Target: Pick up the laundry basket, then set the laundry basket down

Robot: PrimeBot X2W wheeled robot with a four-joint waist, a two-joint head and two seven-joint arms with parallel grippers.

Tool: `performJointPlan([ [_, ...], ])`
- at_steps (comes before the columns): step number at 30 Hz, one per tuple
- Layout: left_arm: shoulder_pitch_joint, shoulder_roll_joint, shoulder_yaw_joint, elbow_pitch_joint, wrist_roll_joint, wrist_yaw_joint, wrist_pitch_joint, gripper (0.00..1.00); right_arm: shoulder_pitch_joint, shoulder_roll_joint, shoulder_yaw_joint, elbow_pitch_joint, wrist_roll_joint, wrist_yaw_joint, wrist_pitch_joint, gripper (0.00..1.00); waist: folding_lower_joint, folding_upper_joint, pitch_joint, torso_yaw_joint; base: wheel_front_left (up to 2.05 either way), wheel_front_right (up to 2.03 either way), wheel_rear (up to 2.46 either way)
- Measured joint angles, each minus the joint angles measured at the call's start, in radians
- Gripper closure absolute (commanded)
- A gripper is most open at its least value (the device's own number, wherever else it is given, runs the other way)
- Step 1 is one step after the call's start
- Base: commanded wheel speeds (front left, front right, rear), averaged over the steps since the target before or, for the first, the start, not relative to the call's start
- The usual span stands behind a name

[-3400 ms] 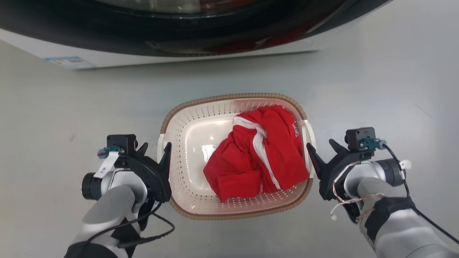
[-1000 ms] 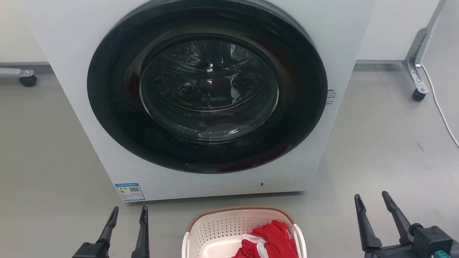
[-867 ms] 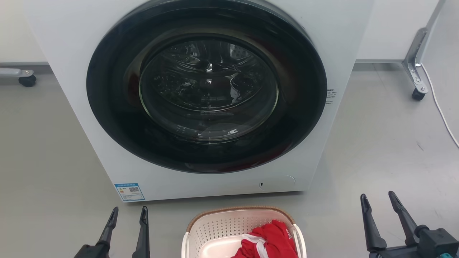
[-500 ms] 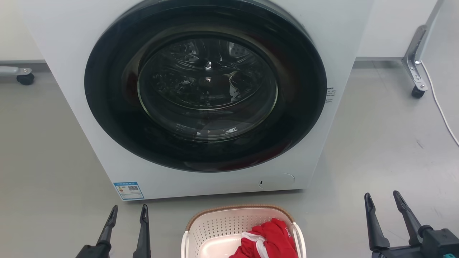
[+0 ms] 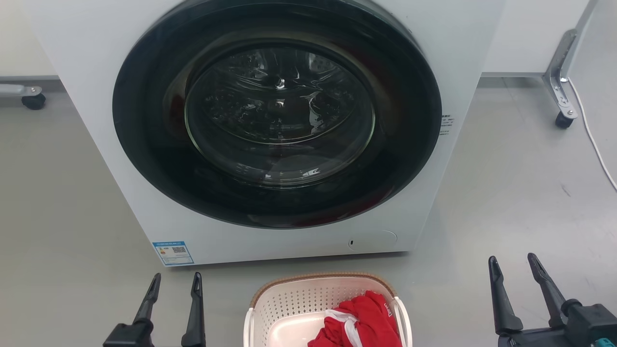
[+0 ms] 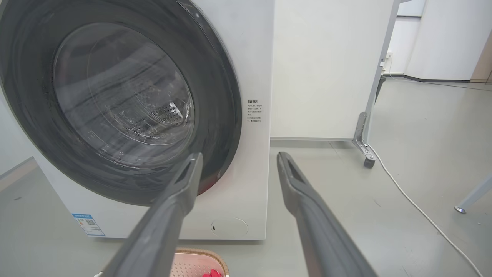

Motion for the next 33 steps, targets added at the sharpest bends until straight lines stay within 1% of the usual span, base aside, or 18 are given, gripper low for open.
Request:
performJointPlan([
  [1, 0.000, -0.001, 0.000, -0.002, 0.001, 0.000, 0.004, 0.00, 0.000, 0.002, -0.002, -0.004, -0.001, 0.000, 0.007, 0.00, 0.0000, 0.0000, 0.001, 0.000, 0.00, 0.00, 0.00],
  [2, 0.001, -0.001, 0.000, -0.004, 0.002, 0.000, 0.009, 1.00, 0.000, 0.003, -0.003, -0.007, -0.003, 0.000, 0.007, 1.00, 0.0000, 0.0000, 0.001, 0.000, 0.00, 0.00, 0.00],
  [8, 0.023, -0.010, -0.007, 0.048, -0.003, -0.001, 0.016, 1.00, 0.022, 0.028, 0.010, 0.047, 0.001, 0.002, 0.015, 1.00, 0.0000, 0.0000, 0.002, 0.000, 0.00, 0.00, 0.00],
  [13, 0.023, -0.013, 0.007, 0.056, -0.034, -0.011, 0.023, 1.00, 0.021, 0.035, -0.005, 0.060, 0.038, 0.011, 0.023, 1.00, 0.0000, 0.0000, 0.002, -0.001, 0.00, 0.00, 0.00],
  [19, 0.018, -0.021, 0.031, 0.068, -0.143, -0.029, 0.049, 1.00, 0.014, 0.049, -0.032, 0.079, 0.142, 0.029, 0.042, 1.00, 0.0001, 0.0000, 0.002, -0.001, 0.00, 0.00, 0.00],
  [33, -0.005, -0.035, 0.077, 0.094, -0.333, -0.064, 0.093, 1.00, -0.019, 0.076, -0.085, 0.122, 0.337, 0.062, 0.086, 1.00, 0.0001, 0.0000, 0.002, -0.003, 0.00, 0.00, 0.00],
])
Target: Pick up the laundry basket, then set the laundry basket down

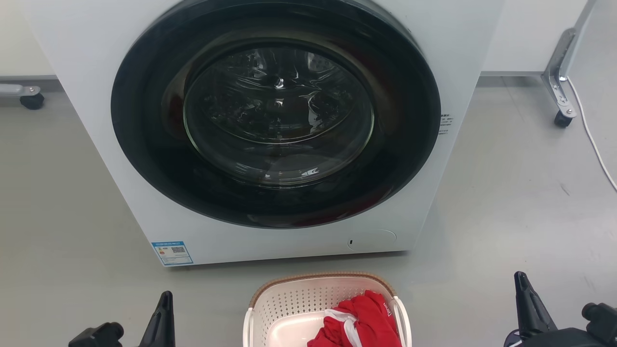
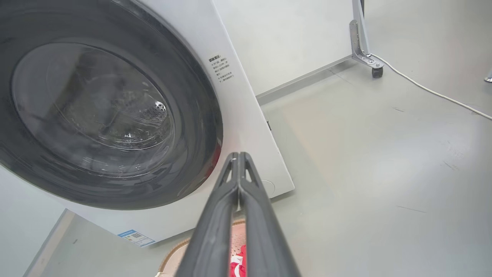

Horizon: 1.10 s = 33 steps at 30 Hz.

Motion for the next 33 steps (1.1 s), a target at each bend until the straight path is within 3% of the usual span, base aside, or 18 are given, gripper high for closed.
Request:
performJointPlan([
  [33, -0.064, -0.033, 0.104, 0.066, -0.439, -0.079, 0.097, 1.00, -0.068, 0.064, -0.119, 0.105, 0.443, 0.080, 0.088, 1.00, 0.0000, 0.0000, 0.000, -0.003, 0.00, 0.00, 0.00],
])
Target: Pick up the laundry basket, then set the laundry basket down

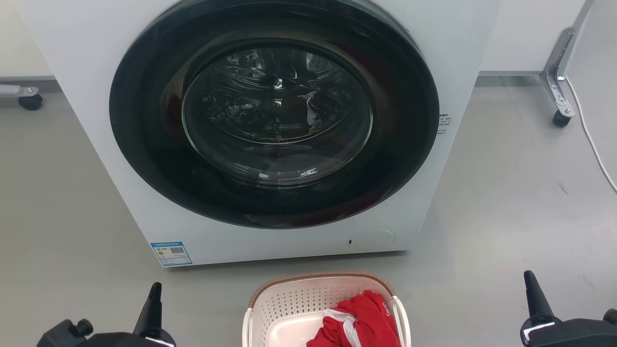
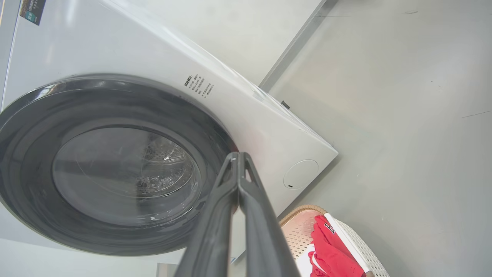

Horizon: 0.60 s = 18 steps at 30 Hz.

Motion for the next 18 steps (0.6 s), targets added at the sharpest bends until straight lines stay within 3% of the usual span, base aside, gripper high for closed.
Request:
performJointPlan([
  [18, -0.036, -0.019, 0.057, 0.038, -0.243, -0.049, 0.049, 1.00, -0.040, 0.033, -0.065, 0.057, 0.241, 0.045, 0.052, 1.00, 0.0000, 0.0000, 0.000, -0.002, 0.00, 0.00, 0.00],
])
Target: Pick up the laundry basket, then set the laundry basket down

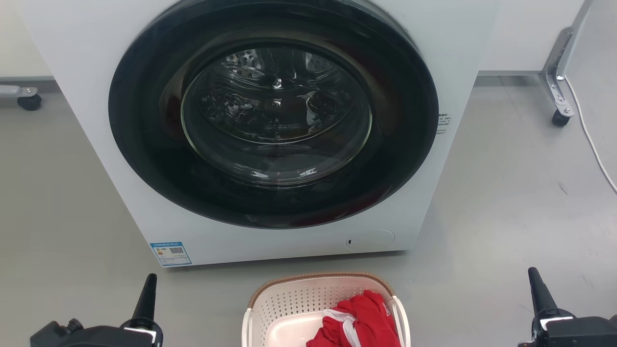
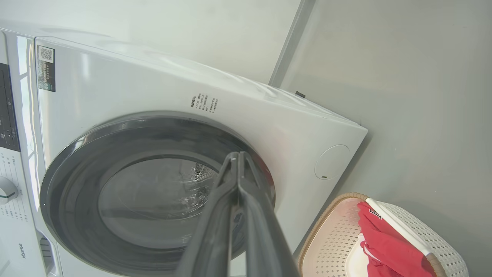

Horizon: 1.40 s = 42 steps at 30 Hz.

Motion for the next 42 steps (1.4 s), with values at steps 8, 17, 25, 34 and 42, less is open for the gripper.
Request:
performJointPlan([
  [8, -0.012, -0.007, 0.023, 0.013, -0.090, -0.015, 0.021, 1.00, -0.020, 0.012, -0.025, 0.021, 0.091, 0.017, 0.018, 1.00, 0.0000, 0.0000, 0.000, -0.001, 0.00, 0.00, 0.00],
  [17, -0.030, -0.015, 0.051, 0.031, -0.207, -0.040, 0.041, 1.00, -0.039, 0.028, -0.057, 0.049, 0.211, 0.043, 0.040, 1.00, 0.0000, 0.0000, 0.000, -0.002, 0.00, 0.00, 0.00],
  [25, -0.046, -0.022, 0.066, 0.039, -0.281, -0.055, 0.056, 1.00, -0.050, 0.038, -0.075, 0.066, 0.274, 0.054, 0.052, 1.00, 0.0000, 0.0000, 0.000, -0.002, 0.00, 0.00, 0.00],
  [34, -0.046, -0.022, 0.066, 0.040, -0.281, -0.055, 0.056, 1.00, -0.054, 0.038, -0.075, 0.066, 0.274, 0.054, 0.052, 1.00, -0.0001, 0.0000, 0.000, -0.002, 0.00, 0.00, 0.00],
  [42, -0.046, -0.022, 0.066, 0.040, -0.281, -0.055, 0.056, 1.00, -0.054, 0.038, -0.075, 0.067, 0.274, 0.056, 0.052, 1.00, -0.0002, 0.0000, 0.000, -0.002, 0.00, 0.00, 0.00],
])
